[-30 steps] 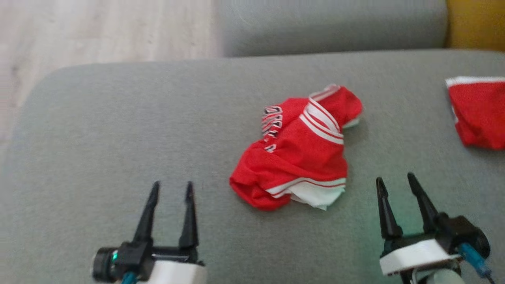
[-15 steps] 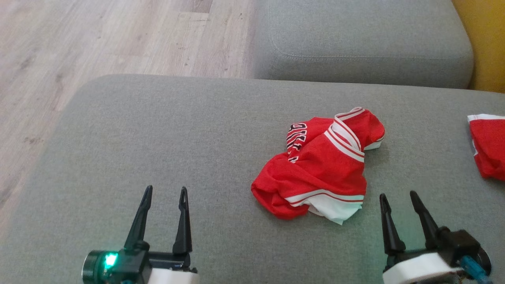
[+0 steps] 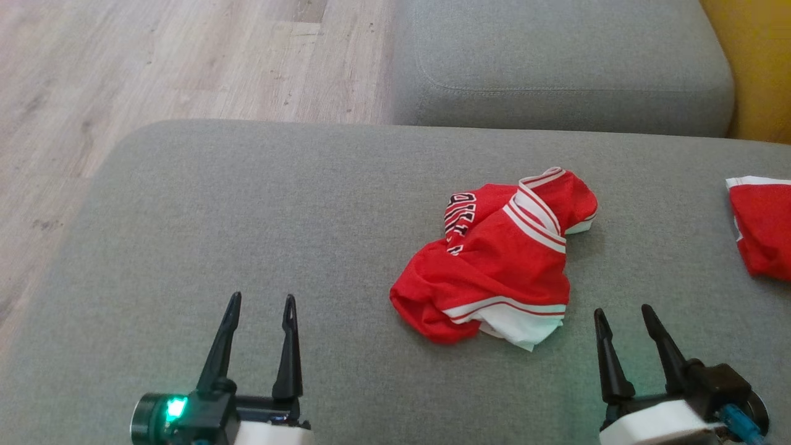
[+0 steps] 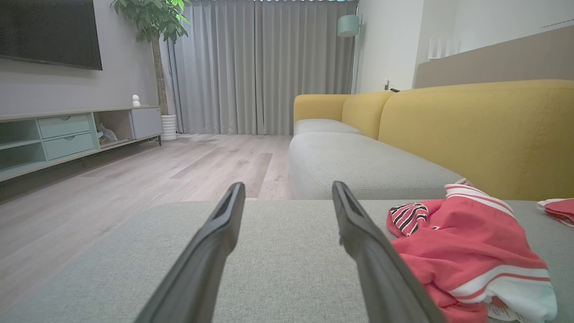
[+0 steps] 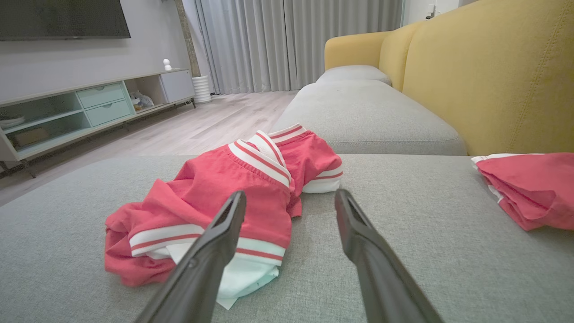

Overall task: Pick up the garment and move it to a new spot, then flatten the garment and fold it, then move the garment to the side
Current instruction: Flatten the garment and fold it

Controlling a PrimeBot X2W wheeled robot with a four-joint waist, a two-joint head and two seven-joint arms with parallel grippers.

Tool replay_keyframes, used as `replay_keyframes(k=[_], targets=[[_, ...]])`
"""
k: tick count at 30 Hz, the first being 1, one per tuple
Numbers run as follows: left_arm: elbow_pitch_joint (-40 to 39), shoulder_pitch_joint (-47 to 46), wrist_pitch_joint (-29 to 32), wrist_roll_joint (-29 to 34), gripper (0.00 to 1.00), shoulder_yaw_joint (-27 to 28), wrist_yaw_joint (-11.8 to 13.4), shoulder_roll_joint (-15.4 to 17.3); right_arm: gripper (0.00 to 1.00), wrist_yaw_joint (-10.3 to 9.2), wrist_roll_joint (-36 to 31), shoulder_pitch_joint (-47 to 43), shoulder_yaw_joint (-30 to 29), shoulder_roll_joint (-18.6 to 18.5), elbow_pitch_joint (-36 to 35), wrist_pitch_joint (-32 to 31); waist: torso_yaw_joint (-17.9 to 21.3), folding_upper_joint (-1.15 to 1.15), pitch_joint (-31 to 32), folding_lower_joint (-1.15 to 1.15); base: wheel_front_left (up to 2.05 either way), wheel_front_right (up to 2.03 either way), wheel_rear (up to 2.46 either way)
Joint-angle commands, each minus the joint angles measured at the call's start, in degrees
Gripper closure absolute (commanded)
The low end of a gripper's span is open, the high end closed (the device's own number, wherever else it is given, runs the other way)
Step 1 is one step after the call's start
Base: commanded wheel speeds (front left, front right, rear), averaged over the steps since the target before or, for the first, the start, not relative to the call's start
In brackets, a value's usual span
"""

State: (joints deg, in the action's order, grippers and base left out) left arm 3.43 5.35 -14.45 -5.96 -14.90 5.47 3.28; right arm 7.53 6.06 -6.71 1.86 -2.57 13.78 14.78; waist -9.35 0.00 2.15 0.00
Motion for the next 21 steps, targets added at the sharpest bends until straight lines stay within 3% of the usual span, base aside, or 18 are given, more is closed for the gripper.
replay_keyframes(k=[1, 21], targets=[[-1.56, -1.23, -0.54, 0.54, 0.00, 1.44, -0.13, -0.39, 0.00, -0.04, 0.10, 1.51, 1.20, -0.31, -1.56, 0.22, -0.06, 0.00, -0.03, 0.00, 0.00, 0.00, 0.00], [-0.31, -2.28, -0.54, 0.74, 0.00, 0.38, -0.77, -0.40, 0.00, -0.04, -0.08, 2.93, 1.97, -0.31, -1.62, 0.22, 2.61, 0.00, -1.18, 0.00, 0.00, 0.00, 0.00]])
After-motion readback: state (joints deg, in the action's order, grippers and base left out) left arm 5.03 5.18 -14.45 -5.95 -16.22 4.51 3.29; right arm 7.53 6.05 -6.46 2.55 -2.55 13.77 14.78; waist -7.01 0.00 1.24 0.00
